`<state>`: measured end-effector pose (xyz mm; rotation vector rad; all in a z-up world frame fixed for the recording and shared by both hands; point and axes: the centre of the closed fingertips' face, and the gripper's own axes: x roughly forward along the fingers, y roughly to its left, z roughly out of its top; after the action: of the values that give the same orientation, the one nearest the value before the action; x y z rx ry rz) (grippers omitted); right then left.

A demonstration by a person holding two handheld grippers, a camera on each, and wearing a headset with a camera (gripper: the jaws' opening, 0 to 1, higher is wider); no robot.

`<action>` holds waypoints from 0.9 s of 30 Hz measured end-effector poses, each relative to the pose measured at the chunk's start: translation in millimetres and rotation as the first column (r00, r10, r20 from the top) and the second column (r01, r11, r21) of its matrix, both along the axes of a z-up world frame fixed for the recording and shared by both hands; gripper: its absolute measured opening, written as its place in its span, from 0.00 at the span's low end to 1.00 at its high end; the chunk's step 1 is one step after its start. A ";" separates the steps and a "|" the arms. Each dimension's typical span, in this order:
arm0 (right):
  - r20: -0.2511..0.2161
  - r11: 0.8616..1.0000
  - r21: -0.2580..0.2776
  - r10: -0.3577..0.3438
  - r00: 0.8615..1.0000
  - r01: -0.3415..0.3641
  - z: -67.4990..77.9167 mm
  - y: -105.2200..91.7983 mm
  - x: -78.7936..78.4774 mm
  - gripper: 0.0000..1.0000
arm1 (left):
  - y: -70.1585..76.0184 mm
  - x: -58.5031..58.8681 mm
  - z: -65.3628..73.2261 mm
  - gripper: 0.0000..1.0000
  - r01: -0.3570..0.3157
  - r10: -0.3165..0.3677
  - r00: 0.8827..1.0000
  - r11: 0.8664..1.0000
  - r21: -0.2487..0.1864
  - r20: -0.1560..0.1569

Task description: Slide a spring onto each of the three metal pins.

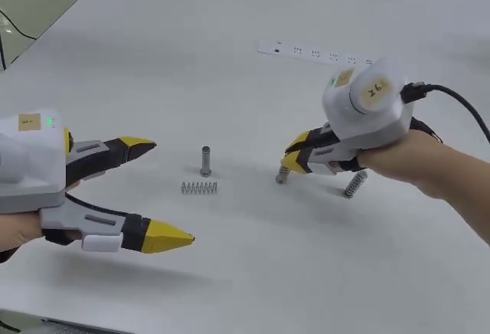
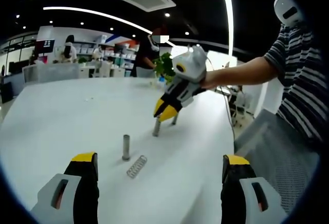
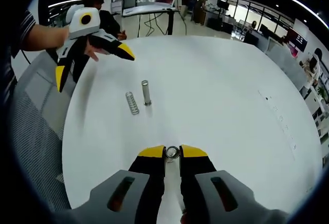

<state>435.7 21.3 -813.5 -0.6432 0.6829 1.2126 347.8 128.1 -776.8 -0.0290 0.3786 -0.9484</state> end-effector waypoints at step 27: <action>0.032 1.000 -0.006 0.023 0.999 -0.022 -7.1 -1.2 2.5 0.08 | 0.1 0.2 2.3 0.98 -0.002 0.002 1.000 1.000 -0.001 0.004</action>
<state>438.2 20.1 -820.6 -0.6756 0.6543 1.2189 348.0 128.2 -774.5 -0.0280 0.3743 -0.9463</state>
